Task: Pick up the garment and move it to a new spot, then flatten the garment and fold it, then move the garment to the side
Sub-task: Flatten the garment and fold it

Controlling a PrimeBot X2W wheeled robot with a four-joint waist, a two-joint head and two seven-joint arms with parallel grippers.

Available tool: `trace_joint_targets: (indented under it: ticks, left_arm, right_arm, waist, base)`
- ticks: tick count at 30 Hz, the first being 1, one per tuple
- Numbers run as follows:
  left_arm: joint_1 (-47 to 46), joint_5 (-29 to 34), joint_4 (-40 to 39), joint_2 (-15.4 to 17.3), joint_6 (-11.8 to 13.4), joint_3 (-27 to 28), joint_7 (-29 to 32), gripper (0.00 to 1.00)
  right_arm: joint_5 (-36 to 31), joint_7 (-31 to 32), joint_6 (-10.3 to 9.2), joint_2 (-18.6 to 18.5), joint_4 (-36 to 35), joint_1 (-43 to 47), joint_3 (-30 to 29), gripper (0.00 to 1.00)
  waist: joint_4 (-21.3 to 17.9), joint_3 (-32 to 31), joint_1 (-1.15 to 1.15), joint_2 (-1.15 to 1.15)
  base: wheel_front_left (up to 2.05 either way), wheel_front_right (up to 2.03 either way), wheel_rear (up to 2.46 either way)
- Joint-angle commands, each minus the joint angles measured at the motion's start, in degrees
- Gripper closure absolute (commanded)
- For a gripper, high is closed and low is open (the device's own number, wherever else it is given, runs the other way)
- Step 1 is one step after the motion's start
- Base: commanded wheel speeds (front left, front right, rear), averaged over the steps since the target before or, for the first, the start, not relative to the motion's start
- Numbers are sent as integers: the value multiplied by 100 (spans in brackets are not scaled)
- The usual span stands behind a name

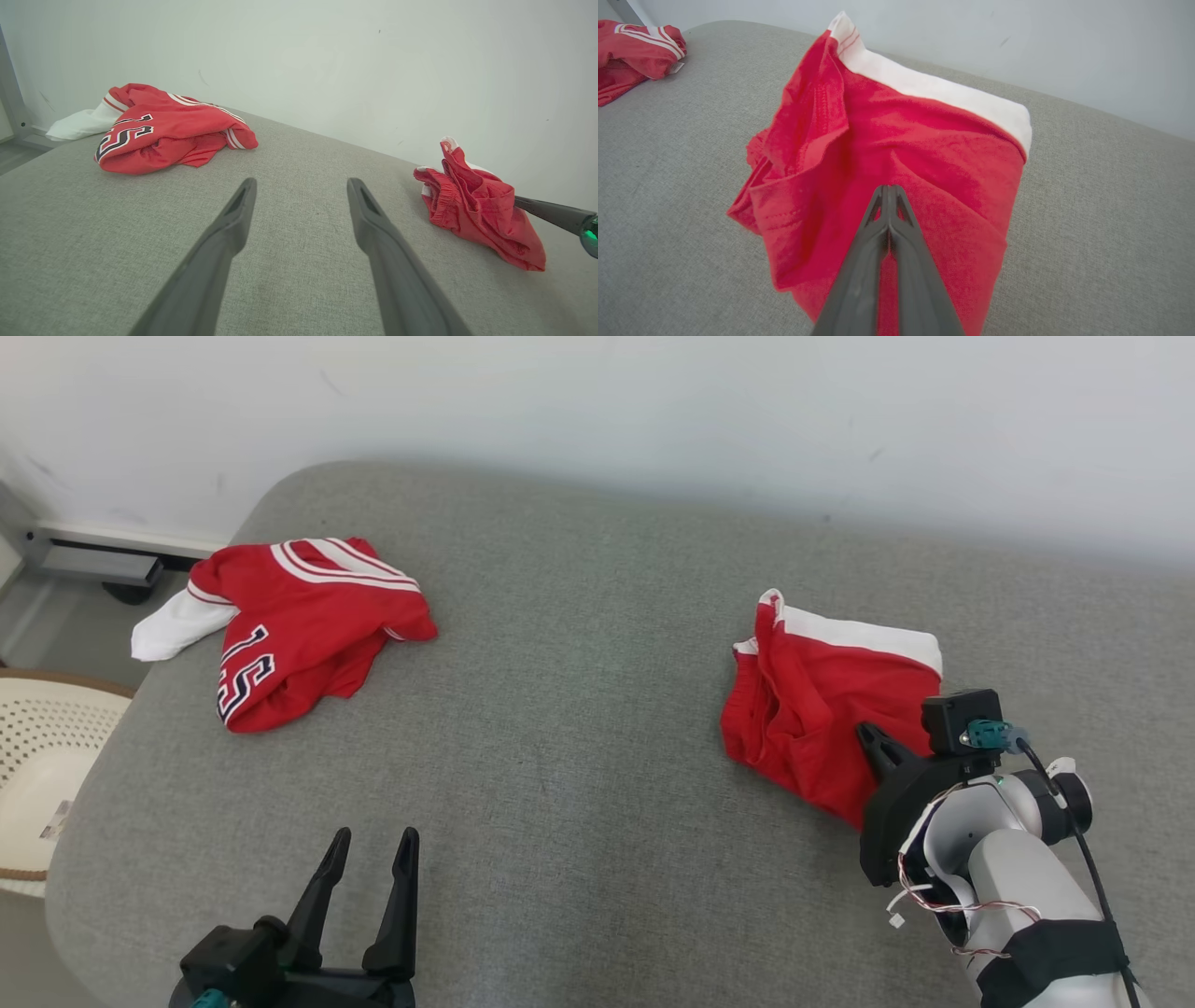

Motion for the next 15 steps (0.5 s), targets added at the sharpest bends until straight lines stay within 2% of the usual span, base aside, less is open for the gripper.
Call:
trace_joint_targets:
  ticks: [1,9,15]
  left_arm:
    - [-62,-27,-2,22,-20,13,-27,0]
    - [-109,-39,14,18,-25,15,-27,0]
    - [-117,-48,21,13,-28,16,-27,0]
  right_arm:
    - [-23,-43,-4,15,62,-48,-19,100]
    - [-284,-359,-4,47,505,-320,-6,100]
    - [-112,-469,-4,58,776,-473,290,100]
  waist:
    - [71,48,0,0]
    - [280,136,0,0]
    - [367,146,0,0]
  base:
    - [0,0,0]
    - [0,0,0]
    - [0,0,0]
